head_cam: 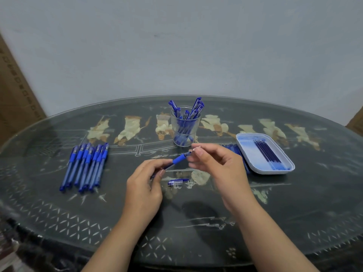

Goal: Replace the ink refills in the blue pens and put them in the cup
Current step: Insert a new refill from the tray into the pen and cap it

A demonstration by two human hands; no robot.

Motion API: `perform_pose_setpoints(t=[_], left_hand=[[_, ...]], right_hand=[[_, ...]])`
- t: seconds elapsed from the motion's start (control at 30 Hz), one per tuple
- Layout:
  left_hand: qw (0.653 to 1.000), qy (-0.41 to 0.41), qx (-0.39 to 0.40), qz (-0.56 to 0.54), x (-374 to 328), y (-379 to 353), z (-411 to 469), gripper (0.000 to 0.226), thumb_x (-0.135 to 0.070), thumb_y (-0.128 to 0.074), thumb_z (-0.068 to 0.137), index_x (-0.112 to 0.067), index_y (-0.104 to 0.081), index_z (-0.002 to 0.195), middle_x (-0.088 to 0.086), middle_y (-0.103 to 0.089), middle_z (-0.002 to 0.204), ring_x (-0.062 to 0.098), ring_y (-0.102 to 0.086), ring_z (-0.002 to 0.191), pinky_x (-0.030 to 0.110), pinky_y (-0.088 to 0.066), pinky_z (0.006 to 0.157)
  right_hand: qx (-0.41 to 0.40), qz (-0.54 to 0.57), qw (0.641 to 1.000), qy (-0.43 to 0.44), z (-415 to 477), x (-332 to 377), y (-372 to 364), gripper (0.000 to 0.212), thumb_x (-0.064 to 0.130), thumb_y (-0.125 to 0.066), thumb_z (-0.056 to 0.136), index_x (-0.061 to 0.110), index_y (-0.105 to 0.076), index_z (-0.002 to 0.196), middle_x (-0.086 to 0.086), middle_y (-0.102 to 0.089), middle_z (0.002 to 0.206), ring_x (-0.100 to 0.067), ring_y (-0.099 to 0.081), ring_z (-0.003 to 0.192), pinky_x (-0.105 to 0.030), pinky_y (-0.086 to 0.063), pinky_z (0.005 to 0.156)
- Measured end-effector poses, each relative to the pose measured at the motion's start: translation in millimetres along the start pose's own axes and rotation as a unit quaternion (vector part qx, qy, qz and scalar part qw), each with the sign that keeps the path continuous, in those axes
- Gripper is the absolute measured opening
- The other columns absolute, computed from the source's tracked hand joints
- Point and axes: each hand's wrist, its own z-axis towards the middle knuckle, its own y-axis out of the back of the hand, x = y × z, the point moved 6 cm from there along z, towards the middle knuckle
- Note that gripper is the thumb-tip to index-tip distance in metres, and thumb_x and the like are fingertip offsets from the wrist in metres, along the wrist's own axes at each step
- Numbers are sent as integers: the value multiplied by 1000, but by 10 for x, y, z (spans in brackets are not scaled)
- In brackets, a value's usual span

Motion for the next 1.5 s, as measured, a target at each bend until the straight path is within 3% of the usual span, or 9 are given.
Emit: perform_pose_setpoints(t=[0.3,0.5,0.63,0.7,0.8,0.97,1.1,1.27,1.5], left_hand=[[1000,-20,20,12,-6,-24,-6,40,18,-60,82,-14,-72,104,-11,-67,99,0,-62,97,8,-43,86],[999,-22,36,0,-53,-49,-11,39,14,-62,83,-17,-71,105,-15,-67,99,2,-63,95,10,-44,84],[999,-16,36,0,-51,-65,-8,41,15,-63,83,-19,-71,104,-14,-67,98,2,-63,93,9,-44,83],[999,-16,40,1,-58,-74,-13,42,14,-63,83,-21,-70,104,-15,-67,98,1,-63,93,8,-43,83],[999,-14,42,0,-58,-84,-12,41,14,-63,83,-21,-71,104,-16,-67,98,0,-63,93,8,-44,83],[999,-11,38,-7,-57,-79,-9,42,15,-62,83,-21,-71,103,-16,-67,98,0,-63,94,9,-44,83],[999,-11,43,-4,-65,-80,-9,42,14,-62,83,-22,-71,104,-16,-67,98,-1,-63,94,7,-43,83],[999,-6,41,0,-41,-76,-8,40,13,-63,84,-21,-71,104,-17,-67,98,0,-63,94,9,-44,83],[999,-11,41,-2,-52,-74,-4,40,12,-63,84,-21,-71,104,-16,-67,98,1,-63,95,11,-46,83]], right_hand=[[35,-70,997,10,17,-57,-26,8,8,-67,90,8,-73,95,-10,-76,87,-23,-74,80,-35,-61,77],[13,-133,990,34,28,-63,-5,39,49,-72,71,22,-64,99,0,-73,86,-22,-71,82,-44,-60,79],[35,-62,997,31,30,-56,2,21,17,-68,90,23,-71,110,-3,-74,99,-19,-71,93,-42,-59,85],[-1,-100,994,43,24,-43,33,7,24,-75,83,21,-74,89,1,-76,90,-17,-72,87,-48,-57,88],[-22,-113,993,34,35,-79,62,35,54,-82,68,26,-69,85,2,-74,88,-18,-70,87,-50,-57,86],[15,-103,993,47,37,-49,35,12,20,-75,85,25,-75,96,5,-74,98,-11,-69,93,-40,-56,87],[-19,-124,992,30,26,-81,51,40,50,-79,65,19,-66,87,4,-73,89,-13,-69,87,-45,-57,86],[11,-117,991,60,29,-58,39,13,22,-76,85,28,-74,96,2,-73,98,-14,-69,93,-42,-56,88],[19,-102,994,45,12,-90,10,14,35,-73,85,30,-72,98,2,-71,99,-11,-68,93,-34,-55,84]])
